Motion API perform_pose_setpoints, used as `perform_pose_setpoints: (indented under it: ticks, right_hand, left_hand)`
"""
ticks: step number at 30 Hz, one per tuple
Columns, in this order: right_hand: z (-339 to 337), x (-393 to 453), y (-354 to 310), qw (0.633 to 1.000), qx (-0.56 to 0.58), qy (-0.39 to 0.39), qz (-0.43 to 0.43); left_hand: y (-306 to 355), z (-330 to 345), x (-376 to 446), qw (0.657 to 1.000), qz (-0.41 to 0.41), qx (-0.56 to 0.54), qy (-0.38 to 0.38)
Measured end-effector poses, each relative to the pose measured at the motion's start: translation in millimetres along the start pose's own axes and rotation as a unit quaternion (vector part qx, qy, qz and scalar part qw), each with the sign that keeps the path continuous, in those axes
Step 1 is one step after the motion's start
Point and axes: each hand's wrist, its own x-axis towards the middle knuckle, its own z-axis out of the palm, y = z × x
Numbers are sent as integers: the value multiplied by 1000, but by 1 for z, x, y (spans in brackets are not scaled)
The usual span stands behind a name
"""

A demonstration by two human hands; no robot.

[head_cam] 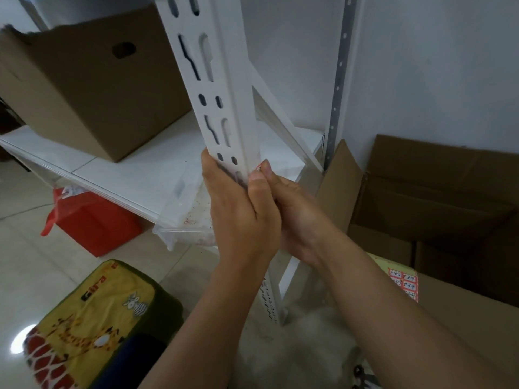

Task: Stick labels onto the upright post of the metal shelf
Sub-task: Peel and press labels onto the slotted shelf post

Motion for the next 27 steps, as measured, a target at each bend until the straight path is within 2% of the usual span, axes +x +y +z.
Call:
perform_pose_setpoints:
  ticks: [8, 16, 24, 27]
  right_hand:
    - [2, -2, -1, 1000, -10, 14, 2]
    - [7, -5, -4, 999, -31, 36, -3]
    - [12, -10, -5, 981, -163, 93, -50]
    - [17, -12, -6, 979, -168, 90, -77]
  left_hand:
    - [10, 3, -2, 999, -28, 5, 20]
    - [11, 5, 0, 996, -52, -65, 20]
    - [-8, -9, 1, 982, -7, -178, -69]
    - [-12, -10, 1, 975, -13, -206, -79]
